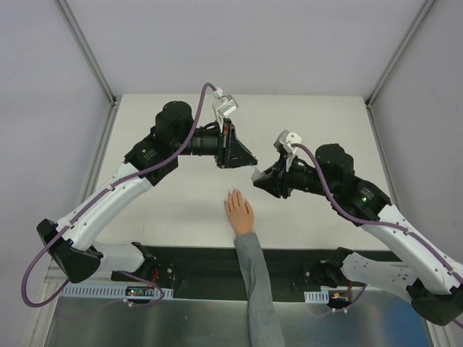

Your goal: Paint the nails

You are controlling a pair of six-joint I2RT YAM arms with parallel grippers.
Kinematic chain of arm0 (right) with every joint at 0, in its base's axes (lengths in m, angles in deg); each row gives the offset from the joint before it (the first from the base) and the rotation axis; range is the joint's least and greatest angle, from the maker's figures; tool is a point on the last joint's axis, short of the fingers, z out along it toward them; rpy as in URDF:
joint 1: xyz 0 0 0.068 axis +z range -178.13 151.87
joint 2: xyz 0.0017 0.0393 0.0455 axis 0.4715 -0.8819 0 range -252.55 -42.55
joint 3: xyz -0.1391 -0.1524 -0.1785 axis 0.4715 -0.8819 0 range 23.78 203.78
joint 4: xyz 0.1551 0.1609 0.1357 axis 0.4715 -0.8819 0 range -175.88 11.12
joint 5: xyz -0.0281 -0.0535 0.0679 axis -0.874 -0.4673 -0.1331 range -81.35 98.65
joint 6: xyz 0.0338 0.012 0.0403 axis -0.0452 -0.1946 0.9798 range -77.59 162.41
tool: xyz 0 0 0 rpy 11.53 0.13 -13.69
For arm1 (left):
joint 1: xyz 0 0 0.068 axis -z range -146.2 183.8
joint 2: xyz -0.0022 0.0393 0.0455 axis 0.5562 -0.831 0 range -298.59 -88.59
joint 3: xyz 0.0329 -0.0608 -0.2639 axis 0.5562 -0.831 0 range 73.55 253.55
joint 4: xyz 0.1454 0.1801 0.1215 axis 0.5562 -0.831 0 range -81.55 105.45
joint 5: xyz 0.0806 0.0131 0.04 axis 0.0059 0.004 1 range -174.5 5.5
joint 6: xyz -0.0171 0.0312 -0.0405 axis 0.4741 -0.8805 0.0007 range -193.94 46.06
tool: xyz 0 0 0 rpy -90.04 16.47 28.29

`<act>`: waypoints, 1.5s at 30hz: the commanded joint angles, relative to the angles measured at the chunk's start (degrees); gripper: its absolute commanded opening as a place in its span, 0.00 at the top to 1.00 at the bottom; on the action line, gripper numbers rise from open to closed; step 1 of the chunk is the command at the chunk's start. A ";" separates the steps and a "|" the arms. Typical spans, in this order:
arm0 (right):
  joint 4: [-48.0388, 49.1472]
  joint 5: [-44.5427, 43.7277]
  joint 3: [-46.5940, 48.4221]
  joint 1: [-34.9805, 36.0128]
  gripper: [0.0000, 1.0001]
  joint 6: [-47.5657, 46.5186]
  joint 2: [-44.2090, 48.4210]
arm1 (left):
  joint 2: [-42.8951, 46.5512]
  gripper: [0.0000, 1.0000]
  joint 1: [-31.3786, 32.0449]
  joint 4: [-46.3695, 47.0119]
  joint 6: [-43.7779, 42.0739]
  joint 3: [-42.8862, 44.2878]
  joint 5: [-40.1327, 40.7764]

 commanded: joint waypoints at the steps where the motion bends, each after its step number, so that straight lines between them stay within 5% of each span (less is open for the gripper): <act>1: 4.16 -0.15 3.38 0.28 1.00 -0.57 0.13 | 0.18 1.00 0.54 1.23 0.44 0.59 -1.81; 27: 9.34 -3.83 6.36 0.45 1.00 -0.13 -2.07 | -0.35 1.00 1.15 -0.70 -2.02 -0.73 -3.48; 45: 18.57 -2.43 6.28 0.02 1.00 -0.83 1.09 | 0.17 1.00 1.59 -2.99 -12.73 -4.86 -7.10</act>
